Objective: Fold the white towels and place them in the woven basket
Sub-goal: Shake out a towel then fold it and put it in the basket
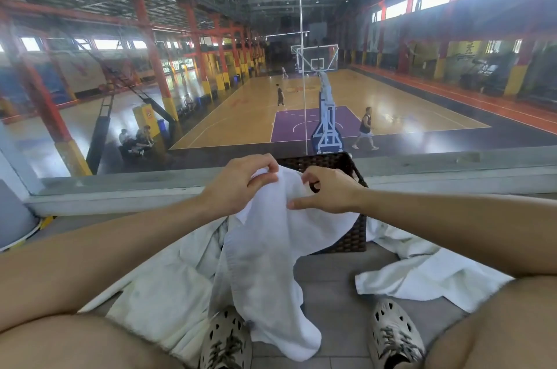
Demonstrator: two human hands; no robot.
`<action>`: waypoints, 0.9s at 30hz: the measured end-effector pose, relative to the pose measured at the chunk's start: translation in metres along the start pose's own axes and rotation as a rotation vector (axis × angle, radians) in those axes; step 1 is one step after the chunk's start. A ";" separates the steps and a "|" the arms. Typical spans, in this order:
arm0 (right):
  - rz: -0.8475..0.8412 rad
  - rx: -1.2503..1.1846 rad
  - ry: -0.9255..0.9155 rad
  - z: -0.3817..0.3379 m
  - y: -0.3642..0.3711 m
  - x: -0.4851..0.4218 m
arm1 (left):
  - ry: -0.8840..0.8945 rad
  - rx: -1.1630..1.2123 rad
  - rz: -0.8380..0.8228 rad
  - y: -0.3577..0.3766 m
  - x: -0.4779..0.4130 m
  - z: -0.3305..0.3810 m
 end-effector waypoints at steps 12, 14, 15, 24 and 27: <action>-0.010 0.132 -0.205 -0.006 -0.015 -0.011 | -0.046 -0.184 -0.216 -0.022 0.013 -0.028; -0.003 0.165 -0.228 -0.004 -0.018 -0.013 | -0.063 -0.248 -0.303 -0.017 0.020 -0.035; -0.006 0.157 -0.224 -0.002 -0.020 -0.014 | -0.071 -0.245 -0.295 -0.015 0.022 -0.037; -0.116 0.304 -0.236 0.015 -0.036 -0.008 | -0.226 0.113 0.200 -0.026 0.013 -0.036; -0.149 0.514 -0.179 0.028 -0.038 -0.007 | -0.235 0.088 0.291 -0.029 0.008 -0.034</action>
Point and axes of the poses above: each hand's wrist, its own x-axis away from the middle knuckle, its own y-axis out of the palm, z = x × y, the point moved 1 cm from there along -x, towards the middle knuckle, and after that the axes turned 3 degrees about -y, right-handed, at the moved point
